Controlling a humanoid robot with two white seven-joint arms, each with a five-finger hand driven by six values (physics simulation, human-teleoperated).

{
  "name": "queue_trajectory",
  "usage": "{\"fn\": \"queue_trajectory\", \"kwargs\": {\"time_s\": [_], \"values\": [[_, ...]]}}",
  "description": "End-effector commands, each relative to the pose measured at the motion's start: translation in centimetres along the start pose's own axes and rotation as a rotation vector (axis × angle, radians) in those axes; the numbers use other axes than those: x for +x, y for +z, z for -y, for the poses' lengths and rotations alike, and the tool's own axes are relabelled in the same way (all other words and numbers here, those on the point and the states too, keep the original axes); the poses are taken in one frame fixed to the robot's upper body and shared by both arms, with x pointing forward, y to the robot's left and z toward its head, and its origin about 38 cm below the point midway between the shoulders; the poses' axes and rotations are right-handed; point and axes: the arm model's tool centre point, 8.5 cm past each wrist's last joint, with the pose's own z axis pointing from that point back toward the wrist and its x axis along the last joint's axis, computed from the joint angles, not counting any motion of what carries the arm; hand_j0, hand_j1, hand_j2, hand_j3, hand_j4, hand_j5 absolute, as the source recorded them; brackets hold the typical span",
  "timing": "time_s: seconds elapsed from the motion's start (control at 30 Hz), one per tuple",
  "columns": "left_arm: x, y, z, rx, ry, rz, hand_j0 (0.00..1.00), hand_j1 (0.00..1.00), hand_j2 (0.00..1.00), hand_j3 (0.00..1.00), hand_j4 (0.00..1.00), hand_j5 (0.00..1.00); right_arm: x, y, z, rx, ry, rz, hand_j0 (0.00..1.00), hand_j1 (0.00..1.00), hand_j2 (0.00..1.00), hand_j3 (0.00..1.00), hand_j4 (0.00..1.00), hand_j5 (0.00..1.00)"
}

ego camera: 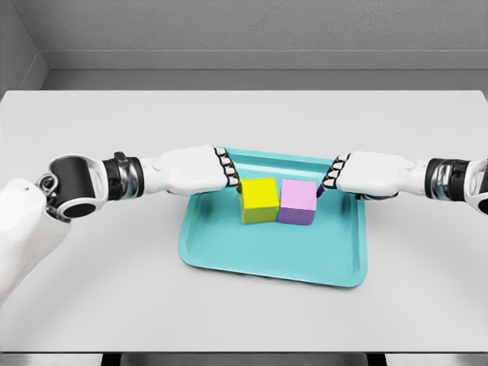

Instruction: Push two cubes

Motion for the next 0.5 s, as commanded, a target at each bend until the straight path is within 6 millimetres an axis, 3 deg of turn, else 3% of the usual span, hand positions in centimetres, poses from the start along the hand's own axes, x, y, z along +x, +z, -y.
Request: {"fn": "queue_trajectory", "kwargs": {"time_s": [0.0,0.27,0.37,0.47], "values": [[-0.2,-0.2,0.2,0.002,0.016,-0.003,0.74,0.74,0.74,0.74,0.74,0.74,0.4,-0.7,0.3,-0.016,-0.007,0.014,0.76,0.76,0.76,0.76,0.76,0.76],[-0.8,-0.6,0.5,-0.003,0.037,-0.013,0.74,0.74,0.74,0.74,0.74,0.74,-0.1,-0.7,0.1,-0.007,-0.011,0.001,0.76,0.76,0.76,0.76,0.76,0.76],[-1.3,-0.1,0.6,-0.006,0.040,-0.029,0.67,0.67,0.67,0.67,0.67,0.67,-0.2,-0.5,0.0,-0.006,-0.011,-0.003,0.76,0.76,0.76,0.76,0.76,0.76],[-1.8,0.4,0.3,0.005,0.040,-0.044,0.66,0.66,0.66,0.66,0.66,0.66,-0.4,0.3,0.1,-0.002,-0.005,-0.011,0.76,0.76,0.76,0.76,0.76,0.76]]}}
